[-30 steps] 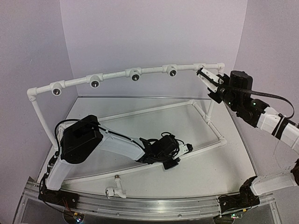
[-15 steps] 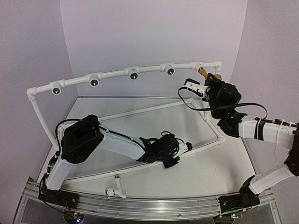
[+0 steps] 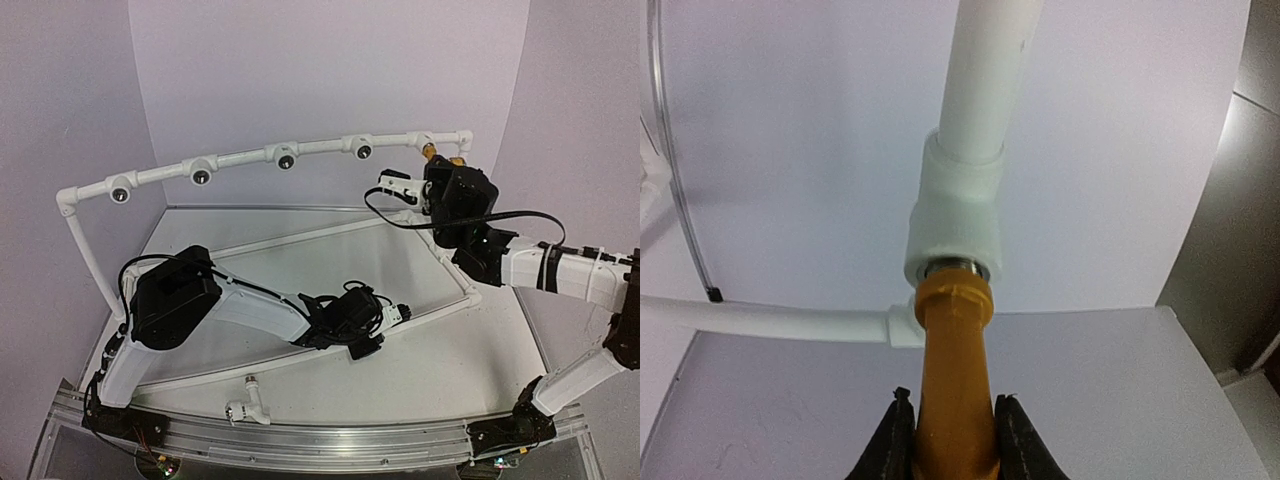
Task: Install the water faucets
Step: Screw the water faucet onto the adaptor.
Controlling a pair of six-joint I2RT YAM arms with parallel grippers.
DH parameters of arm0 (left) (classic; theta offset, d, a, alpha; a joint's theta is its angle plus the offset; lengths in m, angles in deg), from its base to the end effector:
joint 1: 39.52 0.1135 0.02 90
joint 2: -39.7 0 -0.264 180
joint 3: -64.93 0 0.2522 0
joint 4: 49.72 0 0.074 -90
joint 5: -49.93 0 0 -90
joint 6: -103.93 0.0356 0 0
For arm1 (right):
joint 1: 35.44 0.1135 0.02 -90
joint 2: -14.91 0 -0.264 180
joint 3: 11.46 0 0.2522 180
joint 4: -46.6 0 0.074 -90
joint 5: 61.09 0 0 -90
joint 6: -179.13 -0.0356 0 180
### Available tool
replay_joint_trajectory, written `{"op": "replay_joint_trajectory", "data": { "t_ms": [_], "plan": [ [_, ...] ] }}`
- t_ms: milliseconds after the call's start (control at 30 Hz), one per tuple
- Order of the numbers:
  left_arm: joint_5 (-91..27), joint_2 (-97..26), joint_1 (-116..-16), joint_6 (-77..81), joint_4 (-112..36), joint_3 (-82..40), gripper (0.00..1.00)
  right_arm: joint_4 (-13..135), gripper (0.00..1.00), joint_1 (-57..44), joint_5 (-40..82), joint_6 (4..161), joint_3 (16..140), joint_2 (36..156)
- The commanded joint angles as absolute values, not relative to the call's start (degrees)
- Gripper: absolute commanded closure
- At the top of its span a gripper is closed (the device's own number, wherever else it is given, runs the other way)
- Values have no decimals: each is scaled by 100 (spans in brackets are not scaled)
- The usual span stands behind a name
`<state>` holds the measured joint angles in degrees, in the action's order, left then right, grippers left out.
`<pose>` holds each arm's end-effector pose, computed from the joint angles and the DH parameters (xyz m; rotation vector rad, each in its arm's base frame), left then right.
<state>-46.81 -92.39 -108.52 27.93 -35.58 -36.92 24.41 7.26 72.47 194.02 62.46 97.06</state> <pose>0.1806 -0.4588 0.1059 1.5218 1.8084 -0.3354 0.2594 0.2060 0.3630 -1.1269 1.0610 -1.3819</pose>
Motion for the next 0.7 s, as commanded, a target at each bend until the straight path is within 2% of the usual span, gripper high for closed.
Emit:
{"op": "replay_joint_trajectory", "data": {
  "t_ms": [0,200,333,500,567,667],
  "plan": [
    [-3689,-9939,-11202,3127,-1833,-3270,100,3661,100,1064,6688,17809,7125,9879],
    [-3697,-9928,-11201,3123,-1838,-3234,100,4348,100,1012,6588,16074,7574,9812],
    [-3702,-9950,-11199,3118,-1834,-3228,100,4781,100,555,6262,14995,7490,9565],
    [-3728,-9978,-11201,3094,-1830,-3269,100,5606,100,-144,4914,12475,7260,8956],
    [-3746,-9993,-11198,3089,-1829,-3285,100,5687,100,-381,4268,11937,7115,8768],
    [-3743,-9991,-11199,3081,-1830,-3278,100,5714,100,-542,3942,11743,7142,8811]
  ]
}}
